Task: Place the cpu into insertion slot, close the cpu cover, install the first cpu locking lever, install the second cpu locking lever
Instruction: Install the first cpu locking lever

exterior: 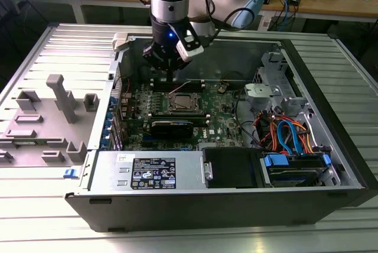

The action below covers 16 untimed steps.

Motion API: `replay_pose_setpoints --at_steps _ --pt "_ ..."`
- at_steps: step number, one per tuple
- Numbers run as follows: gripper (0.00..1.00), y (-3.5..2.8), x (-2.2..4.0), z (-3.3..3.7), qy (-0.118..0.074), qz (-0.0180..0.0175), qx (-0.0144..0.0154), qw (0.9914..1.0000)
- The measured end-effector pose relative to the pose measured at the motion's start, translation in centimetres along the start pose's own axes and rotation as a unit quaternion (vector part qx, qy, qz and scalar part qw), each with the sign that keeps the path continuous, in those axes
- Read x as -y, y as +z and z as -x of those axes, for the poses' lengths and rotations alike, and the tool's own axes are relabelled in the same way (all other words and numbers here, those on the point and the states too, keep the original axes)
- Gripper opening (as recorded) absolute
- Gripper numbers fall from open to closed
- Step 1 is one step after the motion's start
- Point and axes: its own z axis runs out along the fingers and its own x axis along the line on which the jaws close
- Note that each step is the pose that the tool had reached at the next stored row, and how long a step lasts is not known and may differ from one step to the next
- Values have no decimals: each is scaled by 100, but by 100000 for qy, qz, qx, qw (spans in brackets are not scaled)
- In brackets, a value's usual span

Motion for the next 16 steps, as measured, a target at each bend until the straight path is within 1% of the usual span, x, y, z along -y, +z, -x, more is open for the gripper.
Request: replay_pose_setpoints --at_steps 3,6,8,16 --pt "11 23 1 3 -6 -130 -2 100000" --pt "11 24 1 3 -5 -144 -11 100000" --pt "11 42 1 3 -8 -138 -2 100000" --pt "11 44 1 3 -6 -134 -3 100000"
